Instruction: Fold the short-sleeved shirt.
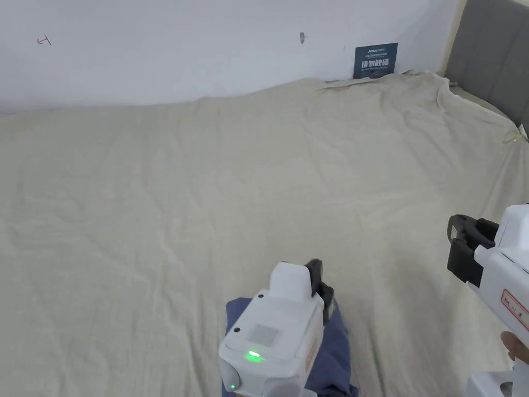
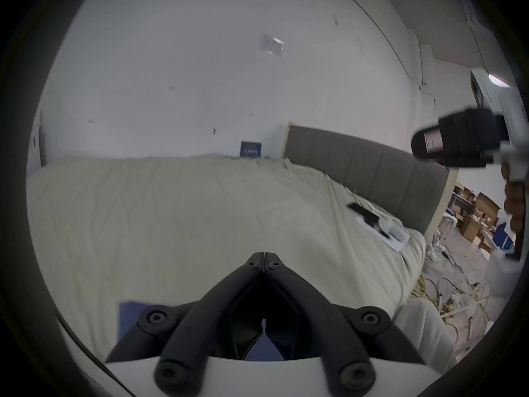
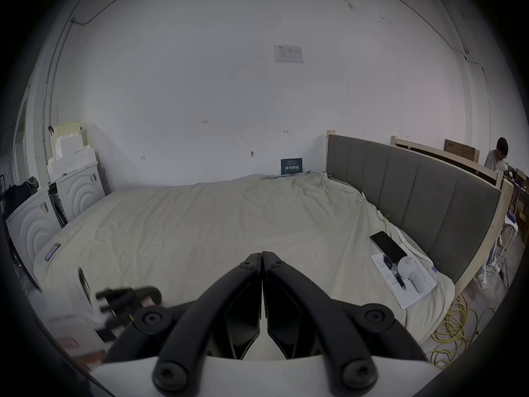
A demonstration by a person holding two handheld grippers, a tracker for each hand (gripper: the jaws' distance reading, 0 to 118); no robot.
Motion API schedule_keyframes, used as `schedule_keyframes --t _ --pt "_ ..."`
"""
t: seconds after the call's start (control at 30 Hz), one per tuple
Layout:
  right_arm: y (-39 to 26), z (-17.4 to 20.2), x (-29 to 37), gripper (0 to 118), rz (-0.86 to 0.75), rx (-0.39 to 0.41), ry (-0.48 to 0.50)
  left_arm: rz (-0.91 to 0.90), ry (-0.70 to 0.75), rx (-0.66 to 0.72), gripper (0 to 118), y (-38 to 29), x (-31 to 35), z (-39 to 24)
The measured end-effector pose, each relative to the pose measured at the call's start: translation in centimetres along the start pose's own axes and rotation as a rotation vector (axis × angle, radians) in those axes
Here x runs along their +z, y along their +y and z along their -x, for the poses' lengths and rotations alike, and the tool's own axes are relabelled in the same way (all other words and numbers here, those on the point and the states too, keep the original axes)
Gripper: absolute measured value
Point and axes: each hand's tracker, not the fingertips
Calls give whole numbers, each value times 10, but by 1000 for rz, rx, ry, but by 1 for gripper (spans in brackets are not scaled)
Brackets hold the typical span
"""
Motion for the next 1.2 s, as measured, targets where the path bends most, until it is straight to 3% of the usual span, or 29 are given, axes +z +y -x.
schedule_keyframes --t 0.43,0.8,1.2 --pt "23 47 0 0 -210 82 5 -218 252 -99 0 94 56 88" --pt "15 72 -11 0 -337 141 -38 -248 451 -82 0 88 96 155" --pt "15 78 -13 0 -332 137 -32 -242 482 -53 0 81 106 167"
